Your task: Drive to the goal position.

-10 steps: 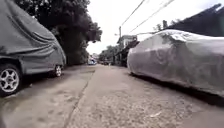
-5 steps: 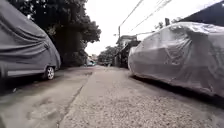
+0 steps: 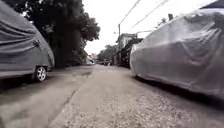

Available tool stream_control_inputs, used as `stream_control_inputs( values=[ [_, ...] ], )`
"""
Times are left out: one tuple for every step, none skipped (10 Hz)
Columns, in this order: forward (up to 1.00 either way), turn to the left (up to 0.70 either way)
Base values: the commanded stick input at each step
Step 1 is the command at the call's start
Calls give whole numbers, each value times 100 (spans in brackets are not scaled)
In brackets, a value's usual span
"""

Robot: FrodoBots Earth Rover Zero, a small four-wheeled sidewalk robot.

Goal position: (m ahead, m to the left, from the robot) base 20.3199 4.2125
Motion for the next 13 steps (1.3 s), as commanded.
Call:
stream_control_inputs(
  values=[
    [100, 0],
    [100, 20],
    [100, 27],
    [100, 27],
    [100, 12],
    [100, 16],
    [100, 11],
    [100, 7],
    [100, 17],
    [100, 25],
    [100, 10],
    [100, 27],
    [100, 17]
  ],
)
